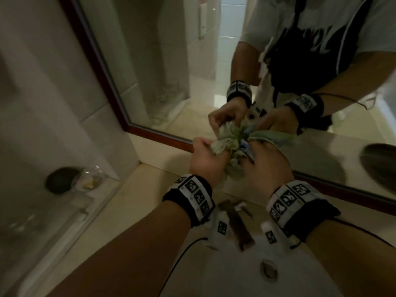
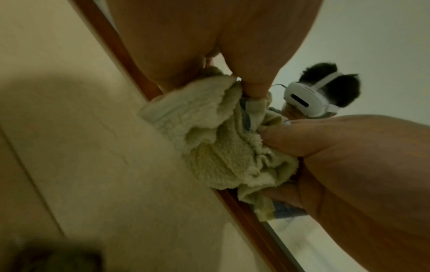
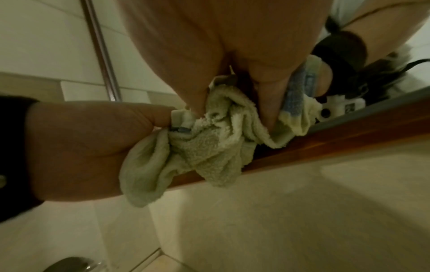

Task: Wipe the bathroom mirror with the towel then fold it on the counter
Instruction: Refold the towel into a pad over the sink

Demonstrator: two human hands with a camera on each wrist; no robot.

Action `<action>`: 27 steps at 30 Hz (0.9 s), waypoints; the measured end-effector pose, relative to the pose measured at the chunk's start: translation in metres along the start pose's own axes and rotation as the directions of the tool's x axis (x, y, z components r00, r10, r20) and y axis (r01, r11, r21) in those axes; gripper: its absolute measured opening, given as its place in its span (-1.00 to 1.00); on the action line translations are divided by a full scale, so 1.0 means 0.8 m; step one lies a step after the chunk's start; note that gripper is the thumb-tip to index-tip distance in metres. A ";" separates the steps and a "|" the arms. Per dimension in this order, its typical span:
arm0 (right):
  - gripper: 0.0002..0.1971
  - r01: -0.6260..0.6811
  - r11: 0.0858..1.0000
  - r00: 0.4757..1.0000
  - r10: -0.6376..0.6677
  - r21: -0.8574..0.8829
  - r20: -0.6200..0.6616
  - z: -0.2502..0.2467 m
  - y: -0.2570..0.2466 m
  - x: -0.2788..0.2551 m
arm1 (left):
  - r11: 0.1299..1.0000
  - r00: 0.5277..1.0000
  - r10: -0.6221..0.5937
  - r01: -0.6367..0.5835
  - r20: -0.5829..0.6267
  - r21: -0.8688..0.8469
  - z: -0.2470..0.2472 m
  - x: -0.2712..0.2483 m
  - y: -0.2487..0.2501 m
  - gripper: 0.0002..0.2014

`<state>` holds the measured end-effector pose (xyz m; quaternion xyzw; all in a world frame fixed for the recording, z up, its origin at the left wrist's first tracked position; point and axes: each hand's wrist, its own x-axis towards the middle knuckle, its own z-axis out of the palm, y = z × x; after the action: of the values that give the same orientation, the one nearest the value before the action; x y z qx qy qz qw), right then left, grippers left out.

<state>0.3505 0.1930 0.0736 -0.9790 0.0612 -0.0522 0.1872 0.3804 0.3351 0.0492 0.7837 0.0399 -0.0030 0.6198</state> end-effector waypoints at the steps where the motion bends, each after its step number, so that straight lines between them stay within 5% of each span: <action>1: -0.59 0.003 1.000 1.000 -0.003 0.010 0.022 0.016 -0.033 0.012 | 1.000 0.999 -0.021 0.022 -0.036 0.005 -0.032 0.018 -0.005 -0.63; 9: -0.59 0.141 0.985 0.972 -0.157 0.101 0.174 0.131 -0.248 0.109 | 0.999 0.942 -0.041 0.032 -0.333 -0.033 -0.242 0.139 -0.041 -0.53; 12: -0.52 0.269 0.958 0.938 -0.284 0.098 0.197 0.167 -0.303 0.141 | 0.992 0.932 -0.047 0.002 -0.358 -0.126 -0.292 0.145 -0.074 -0.49; 14: -0.43 0.391 0.920 0.890 -0.383 0.019 0.245 0.184 -0.326 0.156 | 0.991 0.968 -0.037 0.004 -0.250 -0.131 -0.309 0.141 -0.093 -0.59; 18: -0.27 0.348 0.936 0.887 -0.350 0.063 0.302 0.194 -0.338 0.165 | 0.993 0.995 0.031 -0.042 -0.097 -0.113 -0.320 0.144 -0.103 -0.50; 22: -0.30 0.371 0.913 0.893 -0.401 0.171 0.204 0.172 -0.325 0.145 | 0.982 0.985 0.121 -0.136 -0.120 -0.131 -0.323 0.142 -0.086 -0.51; 27: -0.38 0.524 0.850 0.851 -0.525 0.058 0.016 0.122 -0.337 0.152 | 0.947 0.962 0.135 -0.196 -0.239 -0.253 -0.305 0.159 -0.059 -0.68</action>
<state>0.5100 0.4601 0.0934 -0.9542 -0.2124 -0.0874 0.1919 0.4934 0.5903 0.0531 0.6865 0.0418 0.1412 0.7121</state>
